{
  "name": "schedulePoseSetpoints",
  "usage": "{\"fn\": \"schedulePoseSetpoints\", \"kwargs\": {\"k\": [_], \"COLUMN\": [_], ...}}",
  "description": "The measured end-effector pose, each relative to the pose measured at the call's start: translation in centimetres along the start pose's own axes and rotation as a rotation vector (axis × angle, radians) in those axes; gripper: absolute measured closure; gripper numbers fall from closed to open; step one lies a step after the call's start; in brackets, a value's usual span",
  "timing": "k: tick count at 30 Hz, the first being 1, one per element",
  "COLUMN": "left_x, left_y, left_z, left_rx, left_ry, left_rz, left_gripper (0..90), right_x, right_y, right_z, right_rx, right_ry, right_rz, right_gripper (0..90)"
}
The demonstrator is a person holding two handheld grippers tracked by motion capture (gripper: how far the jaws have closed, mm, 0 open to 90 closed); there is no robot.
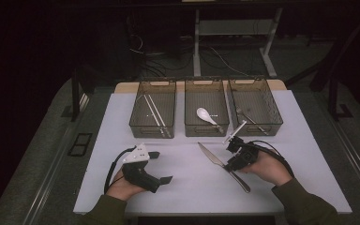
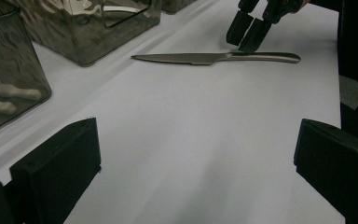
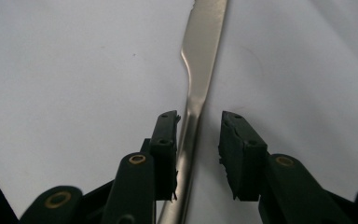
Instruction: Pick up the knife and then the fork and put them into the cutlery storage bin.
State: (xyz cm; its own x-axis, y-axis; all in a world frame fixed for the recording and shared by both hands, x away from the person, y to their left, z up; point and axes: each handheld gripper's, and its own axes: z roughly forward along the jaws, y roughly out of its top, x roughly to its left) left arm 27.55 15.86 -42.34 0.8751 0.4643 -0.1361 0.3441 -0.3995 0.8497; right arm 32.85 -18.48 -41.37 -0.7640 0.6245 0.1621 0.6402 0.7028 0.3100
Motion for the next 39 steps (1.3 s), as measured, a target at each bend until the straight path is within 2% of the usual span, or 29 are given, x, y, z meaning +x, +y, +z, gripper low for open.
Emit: {"fn": "schedulePoseSetpoints", "kwargs": {"k": [4, 13, 15, 21, 24, 30, 31, 33, 39], "left_x": [0.0, 0.0, 0.0, 0.0, 0.0, 0.0, -0.1, 0.0, -0.1], "left_y": [0.0, 0.0, 0.0, 0.0, 0.0, 0.0, 0.0, 0.0, 0.0], "left_z": [0.0, 0.0, 0.0, 0.1, 0.0, 0.1, 0.1, 0.1, 0.1], "left_rx": [-0.001, -0.001, -0.002, 0.001, -0.001, 0.000, -0.002, 0.000, -0.004], "left_ry": [0.000, 0.000, 0.000, -0.002, -0.002, -0.003, -0.003, -0.002, -0.002], "left_rz": [0.000, -0.001, -0.001, -0.001, -0.001, 0.001, 0.000, 0.000, -0.001], "left_gripper": [0.0, 0.0, 0.0, 0.0, 0.0, 0.0, 0.0, 0.0, 0.0], "right_x": [0.3, 0.5, 0.6, 1.1, 1.6, 1.8, 1.7, 1.9, 1.8], "right_y": [0.1, 0.3, 0.4, 0.8, 1.0, 1.3, 1.4, 1.6, 1.7], "right_z": [0.4, 0.9, 0.9, 1.2, 1.3, 1.3, 1.4, 1.4, 1.5], "right_rx": [0.023, 0.060, 0.066, 0.097, 0.117, 0.144, 0.148, 0.159, 0.168], "right_ry": [-0.001, -0.040, -0.041, -0.088, -0.107, -0.113, -0.131, -0.126, -0.124], "right_rz": [-0.008, -0.041, -0.033, -0.077, -0.083, -0.100, -0.121, -0.108, -0.124], "right_gripper": [70.1, 75.0, 75.0, 74.9, 75.0, 77.7, 78.6, 79.1, 79.4]}}
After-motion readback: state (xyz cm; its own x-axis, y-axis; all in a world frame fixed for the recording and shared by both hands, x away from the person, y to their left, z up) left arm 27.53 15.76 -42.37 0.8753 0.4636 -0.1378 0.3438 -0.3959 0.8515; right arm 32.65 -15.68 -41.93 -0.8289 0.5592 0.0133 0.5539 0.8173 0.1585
